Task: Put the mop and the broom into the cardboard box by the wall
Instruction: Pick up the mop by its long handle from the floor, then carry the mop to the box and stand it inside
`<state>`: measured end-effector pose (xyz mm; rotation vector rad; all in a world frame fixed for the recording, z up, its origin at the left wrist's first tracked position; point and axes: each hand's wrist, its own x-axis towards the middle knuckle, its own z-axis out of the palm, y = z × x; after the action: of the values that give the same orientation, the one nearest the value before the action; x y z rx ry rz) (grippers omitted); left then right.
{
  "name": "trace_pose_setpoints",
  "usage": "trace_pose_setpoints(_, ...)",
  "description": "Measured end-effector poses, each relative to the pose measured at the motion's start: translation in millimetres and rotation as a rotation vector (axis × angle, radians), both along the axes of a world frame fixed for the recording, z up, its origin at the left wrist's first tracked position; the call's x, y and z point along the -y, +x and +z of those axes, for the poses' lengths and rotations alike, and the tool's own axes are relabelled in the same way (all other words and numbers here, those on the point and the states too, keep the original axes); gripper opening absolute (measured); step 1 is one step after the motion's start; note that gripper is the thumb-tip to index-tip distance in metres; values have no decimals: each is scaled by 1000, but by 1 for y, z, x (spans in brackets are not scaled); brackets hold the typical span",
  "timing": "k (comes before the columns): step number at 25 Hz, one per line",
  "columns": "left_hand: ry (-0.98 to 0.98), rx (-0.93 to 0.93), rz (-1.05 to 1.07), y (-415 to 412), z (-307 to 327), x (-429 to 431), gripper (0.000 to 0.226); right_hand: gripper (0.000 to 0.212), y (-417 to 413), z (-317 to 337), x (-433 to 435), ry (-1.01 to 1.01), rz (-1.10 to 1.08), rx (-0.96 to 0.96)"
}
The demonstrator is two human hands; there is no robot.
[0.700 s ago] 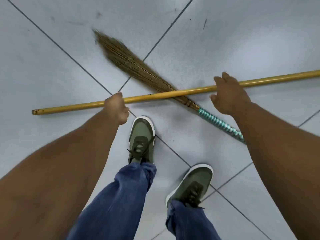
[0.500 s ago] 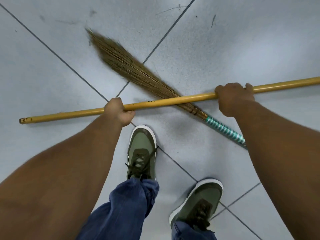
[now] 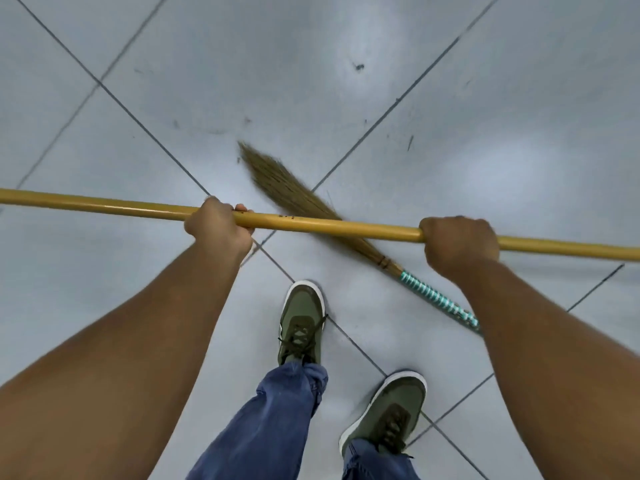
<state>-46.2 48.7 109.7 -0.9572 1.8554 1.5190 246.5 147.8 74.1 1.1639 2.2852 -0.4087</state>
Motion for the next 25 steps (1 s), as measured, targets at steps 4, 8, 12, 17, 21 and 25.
trace_pose_setpoints(4,185,-75,-125,-11,122,-33,2,11,-1,110,0,-27,-111,-97)
trace_pose_setpoints(8,446,-185,-298,4,269,-79,15,11,21,237,-7,1,-261,-171)
trace_pose_setpoints(12,727,-243,-472,28,426,-109,12,3,43,363,-5,56,-430,-251)
trace_pose_setpoints(17,957,-297,-647,65,586,-112,14,12,65,493,16,99,-587,-353)
trace_pose_setpoints(21,1117,-313,-785,99,665,-105,12,11,84,561,37,93,-727,-421)
trace_pose_setpoints(25,1271,-230,-909,137,707,-107,19,8,106,605,63,135,-870,-462)
